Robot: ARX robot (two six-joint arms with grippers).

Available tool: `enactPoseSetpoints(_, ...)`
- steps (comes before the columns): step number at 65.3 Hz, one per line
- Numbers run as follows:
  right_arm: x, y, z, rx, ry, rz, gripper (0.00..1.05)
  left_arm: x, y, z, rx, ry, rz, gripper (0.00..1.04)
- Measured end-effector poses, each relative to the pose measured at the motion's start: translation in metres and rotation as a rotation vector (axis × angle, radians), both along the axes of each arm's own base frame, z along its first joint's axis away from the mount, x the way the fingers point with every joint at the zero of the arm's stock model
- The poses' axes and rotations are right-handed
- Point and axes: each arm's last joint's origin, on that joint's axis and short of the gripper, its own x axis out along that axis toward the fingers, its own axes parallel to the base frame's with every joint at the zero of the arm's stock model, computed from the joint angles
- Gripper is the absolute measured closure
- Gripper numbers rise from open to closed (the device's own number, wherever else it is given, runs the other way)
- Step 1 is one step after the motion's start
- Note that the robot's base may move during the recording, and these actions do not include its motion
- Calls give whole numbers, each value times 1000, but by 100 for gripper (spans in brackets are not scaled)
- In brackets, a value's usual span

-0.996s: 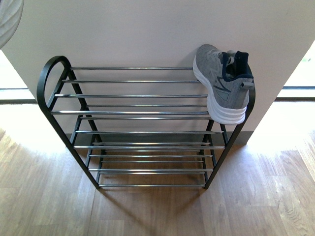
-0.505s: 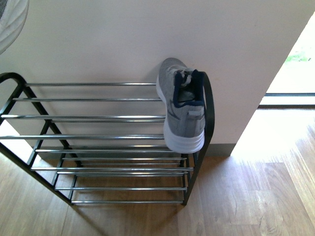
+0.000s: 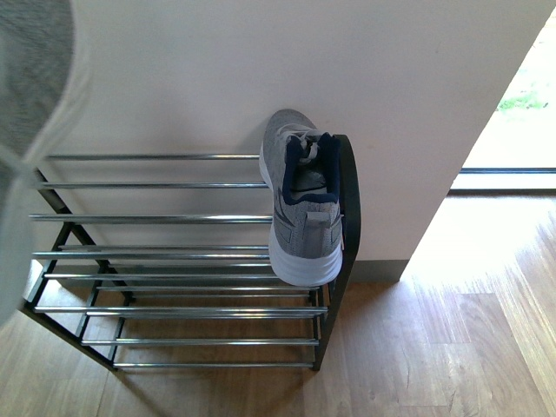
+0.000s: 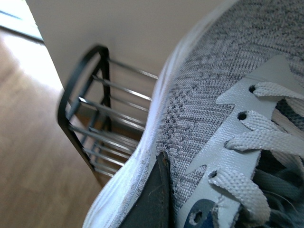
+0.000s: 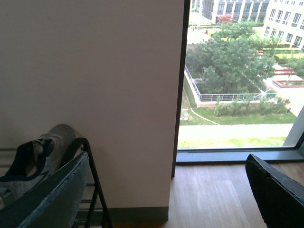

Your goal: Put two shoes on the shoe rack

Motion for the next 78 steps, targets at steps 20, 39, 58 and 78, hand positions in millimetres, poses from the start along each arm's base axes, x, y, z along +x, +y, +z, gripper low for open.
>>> enactPoseSetpoints(20,0,0,0,0,0,0,9,67,-57,-24,-299,174,18,103)
enactPoseSetpoints(39,0,0,0,0,0,0,9,104,-53,-78,-364,332,175,103)
enactPoseSetpoints(58,0,0,0,0,0,0,9,159,-66,-99,-312,395,115,103)
enactPoseSetpoints(78,0,0,0,0,0,0,9,184,-79,-113,-43,425,-167,103)
